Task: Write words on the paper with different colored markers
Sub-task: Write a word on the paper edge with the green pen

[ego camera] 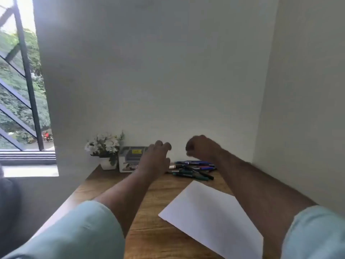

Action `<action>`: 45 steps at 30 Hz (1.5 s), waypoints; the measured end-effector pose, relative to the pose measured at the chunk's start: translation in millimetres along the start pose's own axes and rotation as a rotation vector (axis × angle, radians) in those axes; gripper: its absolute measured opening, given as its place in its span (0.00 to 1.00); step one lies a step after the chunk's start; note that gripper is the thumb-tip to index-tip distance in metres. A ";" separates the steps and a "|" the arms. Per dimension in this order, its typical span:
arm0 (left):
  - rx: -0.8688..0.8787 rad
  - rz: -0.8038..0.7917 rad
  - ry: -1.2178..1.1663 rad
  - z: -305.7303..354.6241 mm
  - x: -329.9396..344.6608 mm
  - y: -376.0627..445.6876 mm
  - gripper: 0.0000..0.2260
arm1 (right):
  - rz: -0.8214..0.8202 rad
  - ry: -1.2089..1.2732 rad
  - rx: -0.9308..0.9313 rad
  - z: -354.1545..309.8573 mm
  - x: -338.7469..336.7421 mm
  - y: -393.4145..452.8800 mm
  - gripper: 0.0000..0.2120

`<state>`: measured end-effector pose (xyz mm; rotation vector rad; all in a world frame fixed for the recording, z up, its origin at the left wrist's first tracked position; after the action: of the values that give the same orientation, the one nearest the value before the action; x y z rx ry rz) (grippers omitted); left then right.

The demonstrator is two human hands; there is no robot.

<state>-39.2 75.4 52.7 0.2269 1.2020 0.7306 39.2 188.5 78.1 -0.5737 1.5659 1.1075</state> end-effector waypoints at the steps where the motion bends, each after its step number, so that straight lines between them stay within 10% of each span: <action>1: -0.041 -0.048 -0.008 -7.4 12.2 -4.9 0.18 | -0.105 -0.017 0.036 5.6 22.3 -2.3 0.09; 6: -0.167 -0.118 -0.220 -51.8 74.1 -17.9 0.16 | -0.372 -0.185 0.084 36.8 114.9 -8.8 0.12; 16: -0.233 0.007 -0.317 -78.1 96.8 -18.5 0.10 | -0.239 -0.346 0.014 34.2 129.4 10.9 0.11; 20: -0.121 0.070 -0.569 -49.6 74.8 -33.1 0.15 | 0.194 0.266 0.093 14.7 71.1 -2.1 0.04; 24: -0.045 0.065 -0.674 -34.1 52.1 -55.3 0.15 | 0.015 1.253 0.090 -26.9 85.4 -29.4 0.08; 37: 0.002 -0.031 -0.578 -47.5 48.3 -74.7 0.14 | -0.377 1.641 0.078 -56.0 138.3 -57.4 0.22; 45: -0.243 -0.243 -0.912 -83.5 58.7 -74.2 0.15 | -0.165 1.663 0.257 -41.6 138.2 -54.1 0.19</action>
<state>-75.9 38.2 -62.2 0.1746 0.2606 0.4595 21.7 153.4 -70.9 -1.6062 2.8509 0.0566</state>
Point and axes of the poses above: each hand's wrist, its own y-axis towards the middle knuckle, its own x-axis out of the palm, z = x × y, the point moved 10 cm from there along y, towards the middle knuckle, and after that the axes turned 12 degrees about -y, right-handed, at the moved point
